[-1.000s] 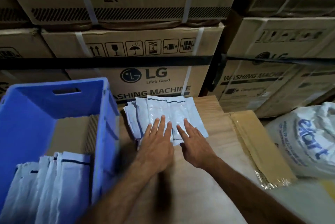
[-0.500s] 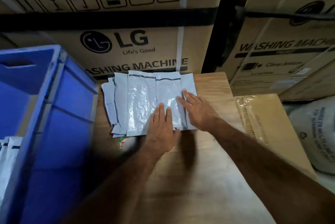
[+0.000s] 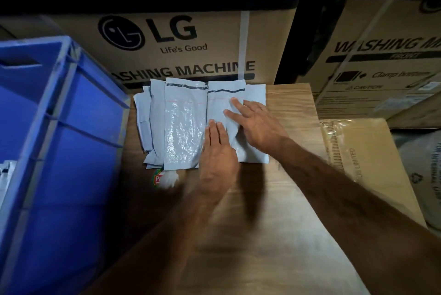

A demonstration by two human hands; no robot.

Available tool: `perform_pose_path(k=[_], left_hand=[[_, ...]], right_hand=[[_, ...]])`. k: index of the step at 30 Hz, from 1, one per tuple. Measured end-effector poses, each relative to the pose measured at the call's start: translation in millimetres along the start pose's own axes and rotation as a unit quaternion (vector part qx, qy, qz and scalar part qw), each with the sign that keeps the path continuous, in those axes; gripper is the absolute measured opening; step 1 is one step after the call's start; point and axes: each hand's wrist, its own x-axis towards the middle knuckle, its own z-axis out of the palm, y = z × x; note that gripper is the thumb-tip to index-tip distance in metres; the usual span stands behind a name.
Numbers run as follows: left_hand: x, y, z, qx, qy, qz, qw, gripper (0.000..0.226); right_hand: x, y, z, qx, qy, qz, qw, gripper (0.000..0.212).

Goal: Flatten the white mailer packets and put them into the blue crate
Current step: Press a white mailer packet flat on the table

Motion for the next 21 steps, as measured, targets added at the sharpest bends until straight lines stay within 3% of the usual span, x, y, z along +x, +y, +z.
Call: perform_pose_path(k=[4, 7, 15, 21], left_hand=[[-47, -24, -26, 0.053, 0.024, 0.118, 0.991, 0.066], [-94, -45, -36, 0.115, -0.002, 0.179, 0.977, 0.063], [-215, -103, -27, 0.127, -0.023, 0.25, 0.96, 0.072], [-251, -130, 13, 0.13, -0.13, 0.21, 0.96, 0.094]], right_hand=[[-39, -28, -6, -0.018, 0.137, 0.01, 0.99, 0.048], [-97, -67, -4, -0.005, 0.176, 0.044, 0.983, 0.047], [-248, -168, 35, 0.101, 0.099, 0.058, 0.988, 0.057], [-286, -202, 69, 0.171, -0.058, 0.069, 0.981, 0.069]])
